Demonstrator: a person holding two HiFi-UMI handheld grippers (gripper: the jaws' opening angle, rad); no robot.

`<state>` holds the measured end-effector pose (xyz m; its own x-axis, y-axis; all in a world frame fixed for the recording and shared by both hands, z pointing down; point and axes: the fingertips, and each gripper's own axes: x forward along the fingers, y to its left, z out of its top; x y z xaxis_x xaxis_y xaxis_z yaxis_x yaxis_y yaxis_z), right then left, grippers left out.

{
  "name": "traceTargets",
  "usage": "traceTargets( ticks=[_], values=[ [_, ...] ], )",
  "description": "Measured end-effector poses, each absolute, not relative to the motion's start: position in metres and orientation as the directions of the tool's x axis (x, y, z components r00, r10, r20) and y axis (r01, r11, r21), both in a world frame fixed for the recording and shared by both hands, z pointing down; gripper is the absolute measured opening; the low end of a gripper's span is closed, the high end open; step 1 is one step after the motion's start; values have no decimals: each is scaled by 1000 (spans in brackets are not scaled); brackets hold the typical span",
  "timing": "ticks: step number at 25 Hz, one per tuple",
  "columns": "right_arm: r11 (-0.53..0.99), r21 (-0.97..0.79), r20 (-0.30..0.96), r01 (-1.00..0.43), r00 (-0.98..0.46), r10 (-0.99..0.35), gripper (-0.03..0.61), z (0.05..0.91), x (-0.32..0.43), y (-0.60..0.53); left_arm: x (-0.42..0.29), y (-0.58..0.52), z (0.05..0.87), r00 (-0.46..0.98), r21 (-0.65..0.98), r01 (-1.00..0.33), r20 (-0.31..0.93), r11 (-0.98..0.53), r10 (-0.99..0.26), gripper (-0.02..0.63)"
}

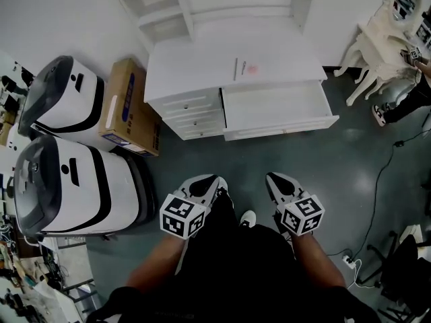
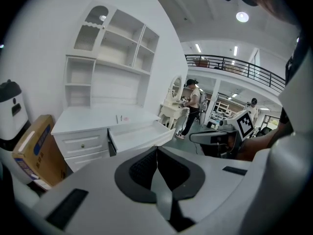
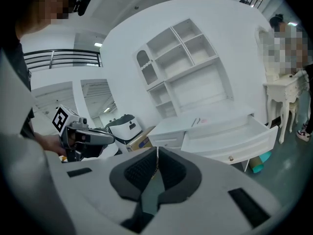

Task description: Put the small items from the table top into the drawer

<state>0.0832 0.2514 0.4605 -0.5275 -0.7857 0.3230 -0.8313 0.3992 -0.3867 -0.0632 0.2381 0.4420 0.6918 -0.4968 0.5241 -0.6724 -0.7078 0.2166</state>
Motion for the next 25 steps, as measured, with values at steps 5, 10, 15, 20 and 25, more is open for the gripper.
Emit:
traceTargets(
  ticks=[5, 10, 15, 20, 25],
  values=[
    [387, -383, 344, -838, -519, -783, 29, 468, 89, 232, -51, 212, 451, 711, 243, -654, 523, -717, -471, 11],
    [359, -375, 366, -855, -492, -790, 29, 473, 99, 200, -46, 175, 464, 712, 241, -641, 541, -729, -447, 11],
    [352, -373, 390, -858, -489, -780, 29, 478, 94, 155, -42, 131, 472, 720, 250, -623, 553, -741, -419, 11],
    [392, -346, 425, -852, -515, -745, 29, 481, 81, 105, -42, 76, 473, 726, 246, -609, 555, -754, -406, 11],
    [414, -314, 458, -855, -518, -723, 29, 480, 68, 52, -49, 20, 473, 732, 220, -581, 563, -784, -384, 11]
  ],
)
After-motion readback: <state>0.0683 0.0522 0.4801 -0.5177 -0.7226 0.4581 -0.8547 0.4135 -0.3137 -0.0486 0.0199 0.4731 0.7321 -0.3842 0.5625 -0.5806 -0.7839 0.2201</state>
